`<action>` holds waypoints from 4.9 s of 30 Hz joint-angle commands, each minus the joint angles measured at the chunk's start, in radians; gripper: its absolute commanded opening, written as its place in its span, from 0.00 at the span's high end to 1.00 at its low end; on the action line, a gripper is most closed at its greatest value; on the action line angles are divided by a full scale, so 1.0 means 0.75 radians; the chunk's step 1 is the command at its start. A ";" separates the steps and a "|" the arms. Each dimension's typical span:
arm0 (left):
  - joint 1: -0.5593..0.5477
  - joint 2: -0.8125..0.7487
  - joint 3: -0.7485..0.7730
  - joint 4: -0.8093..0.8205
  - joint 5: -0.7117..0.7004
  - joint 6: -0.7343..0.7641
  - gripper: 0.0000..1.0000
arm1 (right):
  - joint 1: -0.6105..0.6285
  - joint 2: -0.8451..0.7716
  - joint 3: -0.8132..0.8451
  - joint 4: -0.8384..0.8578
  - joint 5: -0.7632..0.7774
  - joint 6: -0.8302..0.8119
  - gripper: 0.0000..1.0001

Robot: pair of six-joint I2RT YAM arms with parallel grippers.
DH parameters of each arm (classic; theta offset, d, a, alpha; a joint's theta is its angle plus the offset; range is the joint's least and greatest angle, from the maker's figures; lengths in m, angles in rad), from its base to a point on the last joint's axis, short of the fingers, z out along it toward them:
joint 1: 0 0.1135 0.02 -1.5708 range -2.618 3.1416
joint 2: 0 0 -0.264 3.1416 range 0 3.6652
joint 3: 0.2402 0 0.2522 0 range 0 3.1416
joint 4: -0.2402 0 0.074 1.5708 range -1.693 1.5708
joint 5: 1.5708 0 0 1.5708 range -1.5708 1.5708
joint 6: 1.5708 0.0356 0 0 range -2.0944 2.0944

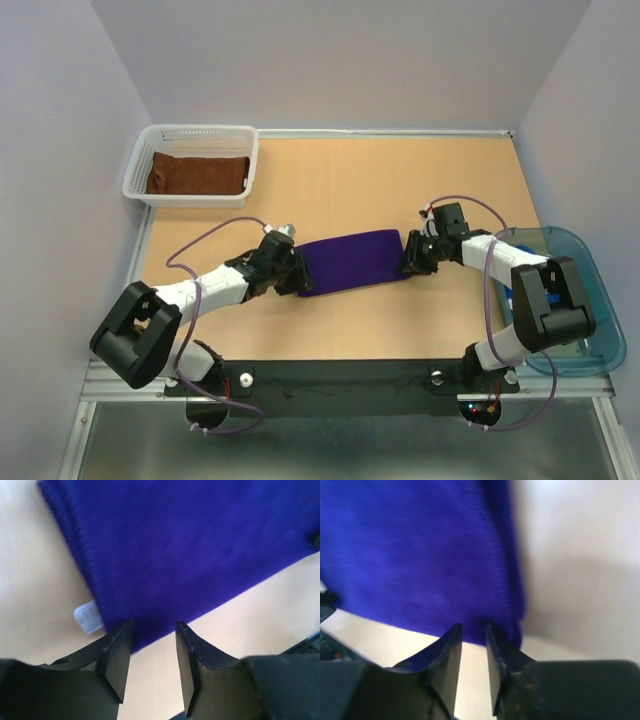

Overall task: Fold and stack the towels
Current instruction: Fold the towel, then neatly place the folded towel into the bin

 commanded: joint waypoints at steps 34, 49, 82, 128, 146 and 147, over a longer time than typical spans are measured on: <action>0.277 0.326 0.141 0.253 -0.026 0.084 0.39 | -0.013 0.355 0.166 0.530 0.217 0.126 0.68; 0.279 -0.073 0.246 0.059 -0.131 0.148 0.30 | -0.001 0.070 0.225 0.395 0.127 -0.108 0.64; 0.309 0.061 0.395 -0.121 -0.427 0.241 0.12 | 0.324 0.083 0.405 0.139 0.525 -0.281 0.49; 0.788 -0.294 0.123 -0.178 -0.313 0.518 0.01 | 1.200 0.934 1.001 -0.362 1.063 -0.204 0.56; 0.668 -0.136 -0.094 0.132 0.297 0.121 0.01 | 1.051 0.621 0.831 -0.070 0.796 -0.105 1.00; 0.649 -0.136 -0.116 0.171 0.307 0.066 0.01 | 1.038 0.590 0.817 -0.035 0.786 -0.099 1.00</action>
